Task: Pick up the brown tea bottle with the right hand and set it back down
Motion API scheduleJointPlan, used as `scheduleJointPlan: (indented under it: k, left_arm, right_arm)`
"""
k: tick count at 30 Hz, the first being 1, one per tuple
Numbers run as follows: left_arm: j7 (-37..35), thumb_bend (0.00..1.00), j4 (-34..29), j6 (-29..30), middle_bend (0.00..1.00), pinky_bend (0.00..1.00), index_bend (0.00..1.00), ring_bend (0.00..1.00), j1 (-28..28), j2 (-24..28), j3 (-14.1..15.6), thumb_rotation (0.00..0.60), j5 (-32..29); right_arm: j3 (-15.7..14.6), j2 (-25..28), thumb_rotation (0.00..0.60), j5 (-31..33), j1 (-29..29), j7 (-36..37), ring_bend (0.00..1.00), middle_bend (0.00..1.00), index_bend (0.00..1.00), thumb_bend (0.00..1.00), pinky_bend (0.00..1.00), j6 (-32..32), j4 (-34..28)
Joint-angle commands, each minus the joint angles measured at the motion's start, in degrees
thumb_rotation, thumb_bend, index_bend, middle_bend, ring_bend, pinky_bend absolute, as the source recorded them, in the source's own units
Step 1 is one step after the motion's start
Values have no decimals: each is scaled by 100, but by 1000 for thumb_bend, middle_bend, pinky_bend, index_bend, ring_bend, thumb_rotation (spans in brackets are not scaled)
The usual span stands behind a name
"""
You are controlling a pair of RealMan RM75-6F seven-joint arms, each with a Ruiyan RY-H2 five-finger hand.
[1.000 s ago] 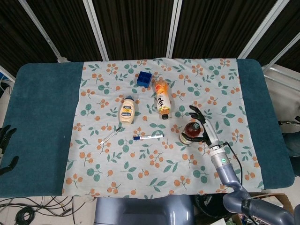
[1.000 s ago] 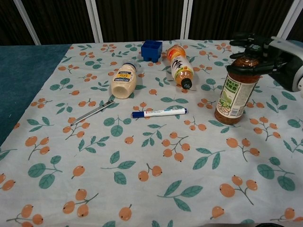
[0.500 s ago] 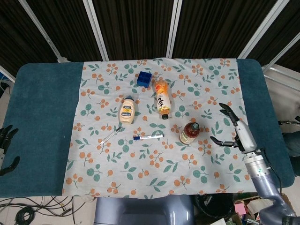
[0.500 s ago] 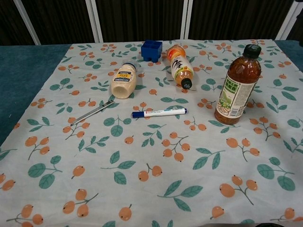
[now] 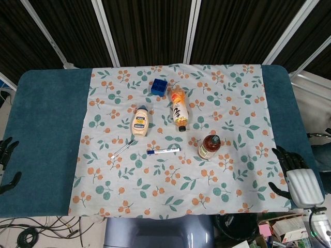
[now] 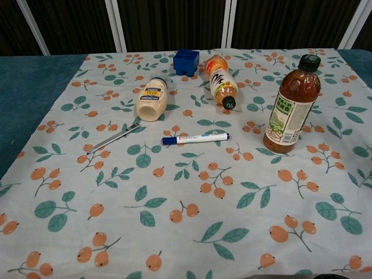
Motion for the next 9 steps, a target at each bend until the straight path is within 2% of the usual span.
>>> scheduleJointPlan:
  k: [1, 9]
  left_arm:
    - [-99, 370, 78, 101, 0, 64, 77, 3, -1, -30, -19, 600, 108]
    - [-222, 369, 340, 302, 0, 60, 77, 1, 13, -140, -30, 600, 312]
  right_arm:
    - [-120, -46, 600, -159, -203, -108, 136, 57, 45, 124, 132, 277, 17]
    - [-122, -80, 600, -274, -321, 6, 137, 57, 39, 125, 132, 481, 101]
